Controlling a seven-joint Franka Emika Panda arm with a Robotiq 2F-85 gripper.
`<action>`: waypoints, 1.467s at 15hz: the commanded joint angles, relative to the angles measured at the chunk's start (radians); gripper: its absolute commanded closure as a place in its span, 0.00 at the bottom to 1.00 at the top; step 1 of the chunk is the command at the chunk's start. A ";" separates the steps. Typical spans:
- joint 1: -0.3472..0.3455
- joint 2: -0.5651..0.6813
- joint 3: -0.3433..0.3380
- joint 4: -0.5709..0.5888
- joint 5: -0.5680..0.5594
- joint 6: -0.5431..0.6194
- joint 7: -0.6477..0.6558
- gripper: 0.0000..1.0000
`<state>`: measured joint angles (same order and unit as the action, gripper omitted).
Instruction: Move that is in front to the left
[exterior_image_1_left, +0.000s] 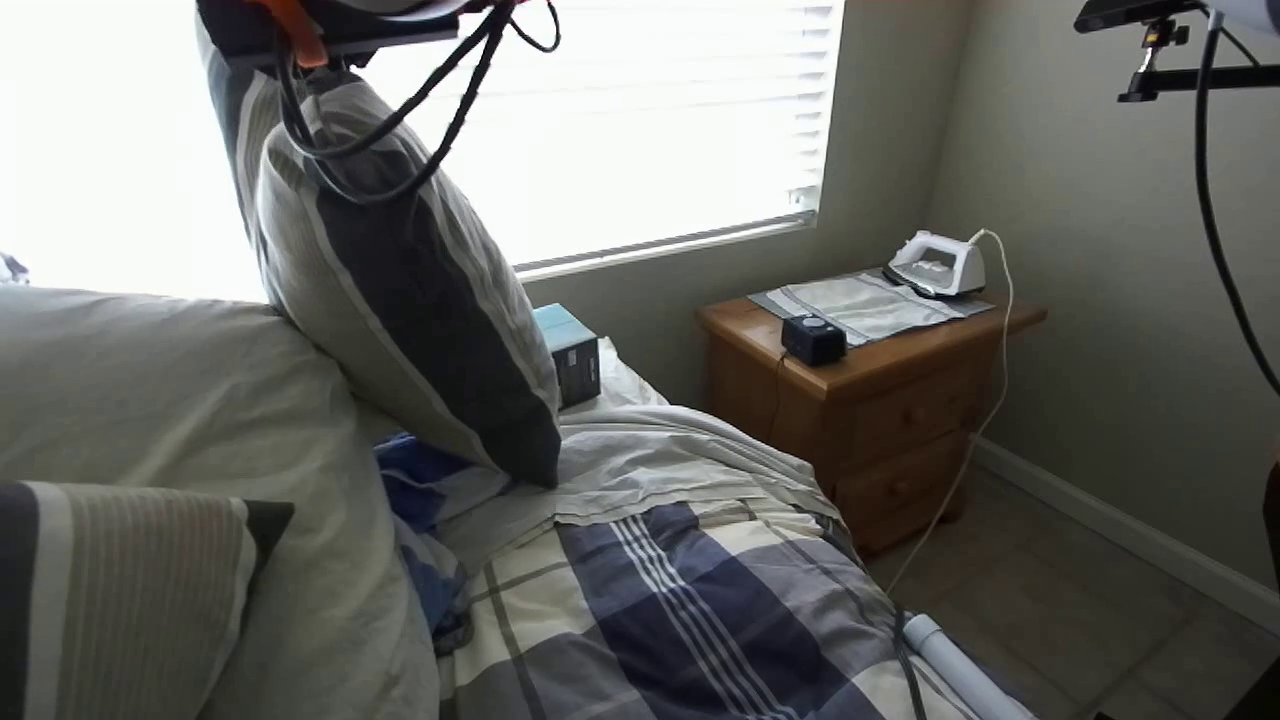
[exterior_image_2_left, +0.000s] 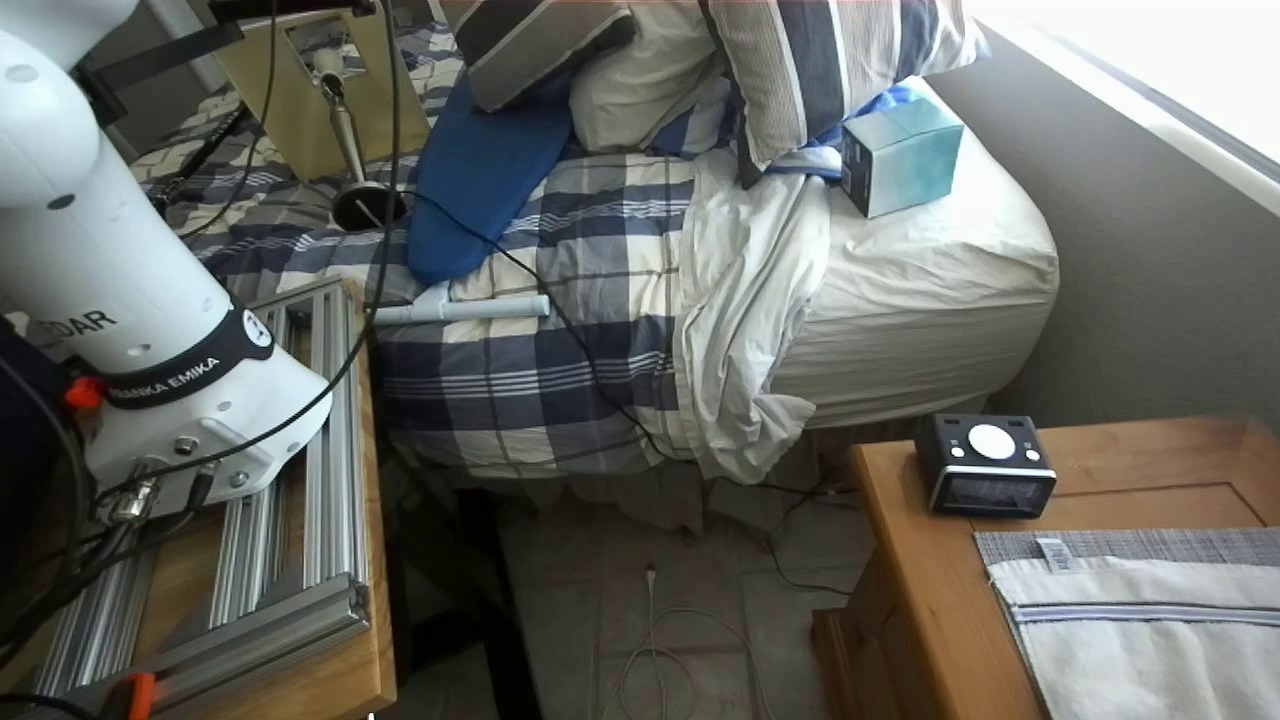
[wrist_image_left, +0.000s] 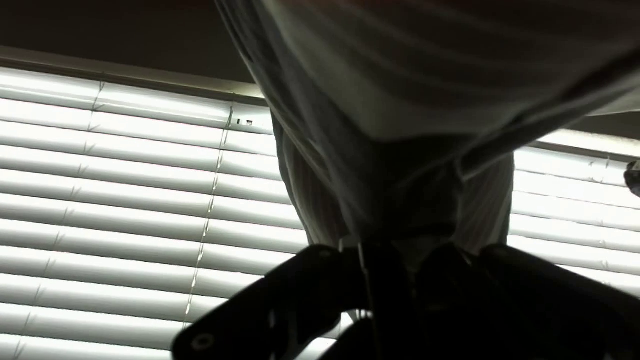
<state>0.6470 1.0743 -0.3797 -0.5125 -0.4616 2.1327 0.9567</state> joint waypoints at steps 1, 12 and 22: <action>0.018 0.022 -0.028 0.064 -0.015 0.001 0.017 0.59; 0.019 -0.142 0.116 0.100 0.051 -0.415 -0.221 0.00; -0.120 -0.313 0.313 0.093 0.275 -0.770 -0.430 0.00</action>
<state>0.5784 0.8053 -0.1325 -0.4112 -0.2651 1.4439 0.5919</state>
